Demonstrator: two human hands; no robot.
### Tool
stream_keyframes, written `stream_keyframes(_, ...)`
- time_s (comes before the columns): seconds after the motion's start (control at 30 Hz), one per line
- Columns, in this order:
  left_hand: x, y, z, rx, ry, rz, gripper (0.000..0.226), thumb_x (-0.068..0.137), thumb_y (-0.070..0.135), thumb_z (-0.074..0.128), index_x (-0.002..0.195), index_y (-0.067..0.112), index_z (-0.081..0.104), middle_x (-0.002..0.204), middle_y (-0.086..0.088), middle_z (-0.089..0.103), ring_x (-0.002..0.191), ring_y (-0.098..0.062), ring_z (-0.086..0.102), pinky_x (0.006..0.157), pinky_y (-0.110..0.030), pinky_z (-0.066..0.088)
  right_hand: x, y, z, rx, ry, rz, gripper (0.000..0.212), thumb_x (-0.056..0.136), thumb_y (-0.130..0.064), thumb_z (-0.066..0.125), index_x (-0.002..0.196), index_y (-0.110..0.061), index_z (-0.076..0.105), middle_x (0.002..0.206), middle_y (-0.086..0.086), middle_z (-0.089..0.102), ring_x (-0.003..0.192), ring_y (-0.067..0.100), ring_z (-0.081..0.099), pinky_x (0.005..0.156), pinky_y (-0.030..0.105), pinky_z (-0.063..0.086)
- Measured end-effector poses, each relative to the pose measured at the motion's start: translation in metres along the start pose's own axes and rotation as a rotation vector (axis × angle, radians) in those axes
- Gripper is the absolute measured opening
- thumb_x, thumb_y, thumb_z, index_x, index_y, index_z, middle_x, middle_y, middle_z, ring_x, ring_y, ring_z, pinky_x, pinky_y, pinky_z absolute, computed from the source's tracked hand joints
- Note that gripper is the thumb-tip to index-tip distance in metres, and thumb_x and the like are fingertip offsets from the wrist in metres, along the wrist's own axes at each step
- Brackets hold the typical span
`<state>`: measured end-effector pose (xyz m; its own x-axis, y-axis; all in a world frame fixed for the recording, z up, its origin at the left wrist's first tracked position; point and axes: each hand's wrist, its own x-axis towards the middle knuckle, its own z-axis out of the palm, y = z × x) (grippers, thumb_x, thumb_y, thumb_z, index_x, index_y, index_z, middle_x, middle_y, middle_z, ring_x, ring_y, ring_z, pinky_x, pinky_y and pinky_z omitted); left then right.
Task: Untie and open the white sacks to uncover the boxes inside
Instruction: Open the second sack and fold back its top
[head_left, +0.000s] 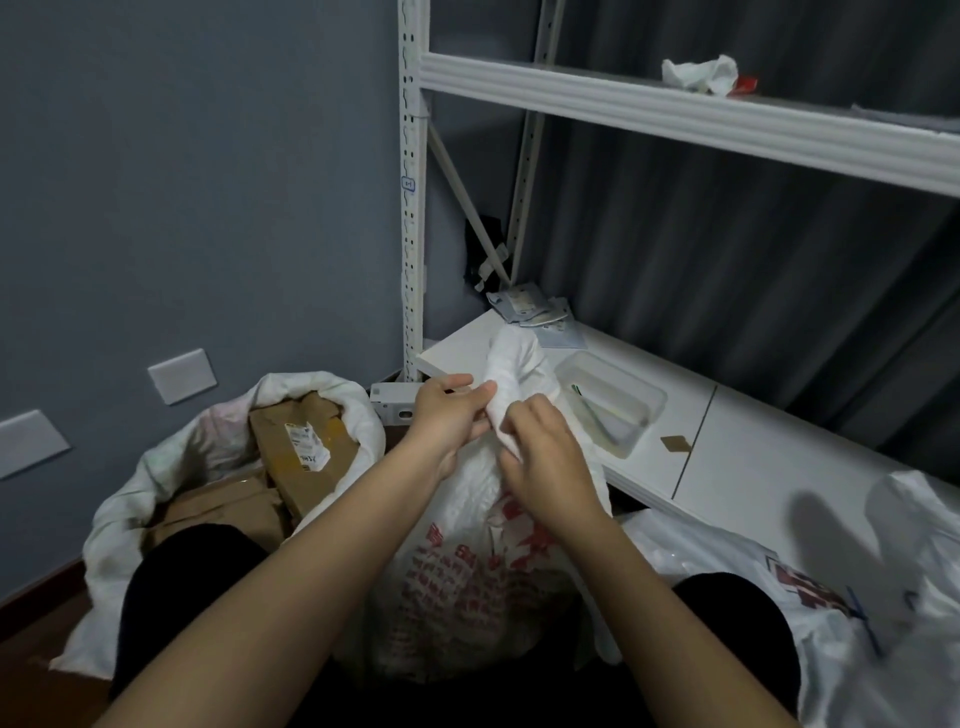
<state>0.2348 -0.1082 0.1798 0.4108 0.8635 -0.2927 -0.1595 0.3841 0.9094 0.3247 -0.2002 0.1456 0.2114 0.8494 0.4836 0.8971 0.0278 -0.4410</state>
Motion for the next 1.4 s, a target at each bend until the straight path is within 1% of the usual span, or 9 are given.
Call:
stream_keyframes(0.13, -0.001, -0.001, -0.005, 0.025, -0.039, 0.026, 0.020, 0.089, 0.002, 0.061, 0.109, 0.003, 0.058, 0.098, -0.010, 0.065, 0.081, -0.013, 0.065, 0.066, -0.018, 0.057, 0.004, -0.007, -0.013, 0.411, 0.029, 0.357, 0.026, 0.086, -0.043, 0.065, 0.081, -0.020, 0.055, 0.090, -0.007, 0.055, 0.083, 0.002, 0.052, 0.069, 0.016, 0.037)
stream_keyframes(0.3, -0.004, -0.004, -0.010, 0.161, -0.121, 0.014, 0.016, 0.091, 0.004, 0.059, 0.106, 0.007, 0.065, 0.094, -0.008, 0.068, 0.078, -0.011, 0.066, 0.068, -0.019, 0.056, 0.014, -0.011, -0.009, 0.718, 0.134, 0.717, 0.026, 0.080, -0.023, 0.075, 0.099, -0.012, 0.059, 0.087, 0.000, 0.066, 0.079, 0.014, 0.064, 0.065, 0.020, 0.047)
stream_keyframes(0.53, 0.005, 0.006, -0.011, 0.423, -0.080, 0.124, 0.026, 0.092, 0.029, 0.060, 0.088, 0.004, 0.062, 0.077, -0.014, 0.057, 0.074, -0.021, 0.057, 0.076, -0.037, 0.053, 0.002, -0.025, 0.024, 0.413, 0.265, 0.305, 0.014, 0.081, -0.001, 0.066, 0.081, -0.013, 0.061, 0.084, -0.006, 0.052, 0.074, -0.006, 0.051, 0.066, 0.007, 0.037)
stream_keyframes(0.7, 0.011, 0.005, -0.023, 0.329, -0.072, 0.045, 0.027, 0.096, 0.017, 0.053, 0.113, 0.001, 0.064, 0.111, -0.016, 0.066, 0.101, -0.027, 0.062, 0.096, -0.039, 0.048, 0.001, -0.011, 0.013, 0.440, 0.077, 0.143, 0.017, 0.089, -0.015, 0.062, 0.104, -0.013, 0.071, 0.099, -0.005, 0.059, 0.093, 0.003, 0.057, 0.083, 0.019, 0.046)
stream_keyframes(0.8, 0.006, 0.005, -0.030, 0.370, -0.210, 0.060, 0.025, 0.098, 0.011, 0.048, 0.114, 0.001, 0.063, 0.100, -0.012, 0.069, 0.082, -0.017, 0.065, 0.074, -0.023, 0.051, 0.020, 0.006, -0.011, 0.138, 0.095, 0.017, 0.048, 0.079, -0.011, 0.055, 0.126, -0.018, 0.059, 0.124, -0.002, 0.052, 0.117, 0.015, 0.044, 0.101, 0.020, 0.032)
stream_keyframes(0.9, -0.001, 0.010, -0.045, 0.402, -0.341, 0.037, 0.021, 0.098, 0.010, 0.046, 0.091, 0.009, 0.066, 0.076, -0.001, 0.068, 0.070, -0.011, 0.063, 0.065, -0.018, 0.047, 0.044, 0.017, -0.026, -0.174, -0.212, -0.092, 0.061, 0.075, -0.010, 0.060, 0.134, -0.023, 0.051, 0.140, -0.002, 0.043, 0.135, 0.021, 0.026, 0.111, 0.034, 0.018)
stream_keyframes(1.0, -0.003, 0.015, -0.065, 0.552, -0.438, 0.036, 0.021, 0.098, 0.017, 0.046, 0.089, 0.009, 0.064, 0.088, -0.006, 0.064, 0.088, -0.022, 0.057, 0.079, -0.030, 0.041, 0.055, 0.019, -0.025, -0.398, -0.512, -0.100, 0.028, 0.080, -0.020, 0.062, 0.108, -0.020, 0.058, 0.111, 0.004, 0.062, 0.110, 0.027, 0.052, 0.083, 0.032, 0.036)
stream_keyframes(1.17, -0.017, 0.009, -0.070, 1.409, -0.283, 0.468, 0.045, 0.089, 0.054, 0.051, 0.121, 0.022, 0.050, 0.111, 0.002, 0.046, 0.103, -0.016, 0.048, 0.087, -0.034, 0.042, 0.065, 0.001, -0.007, -0.083, -0.703, 0.076, 0.013, 0.076, -0.014, 0.069, 0.087, -0.011, 0.063, 0.085, 0.005, 0.066, 0.079, 0.022, 0.061, 0.061, 0.029, 0.042)
stream_keyframes(1.4, -0.016, 0.033, -0.100, 1.260, -0.458, 0.251, 0.031, 0.094, 0.043, 0.051, 0.076, 0.019, 0.059, 0.072, 0.009, 0.053, 0.064, 0.003, 0.048, 0.059, -0.015, 0.037, 0.064, 0.010, -0.018, -0.084, -0.702, 0.010, 0.016, 0.077, -0.021, 0.073, 0.074, -0.020, 0.056, 0.077, -0.003, 0.060, 0.075, 0.017, 0.055, 0.063, 0.031, 0.040)
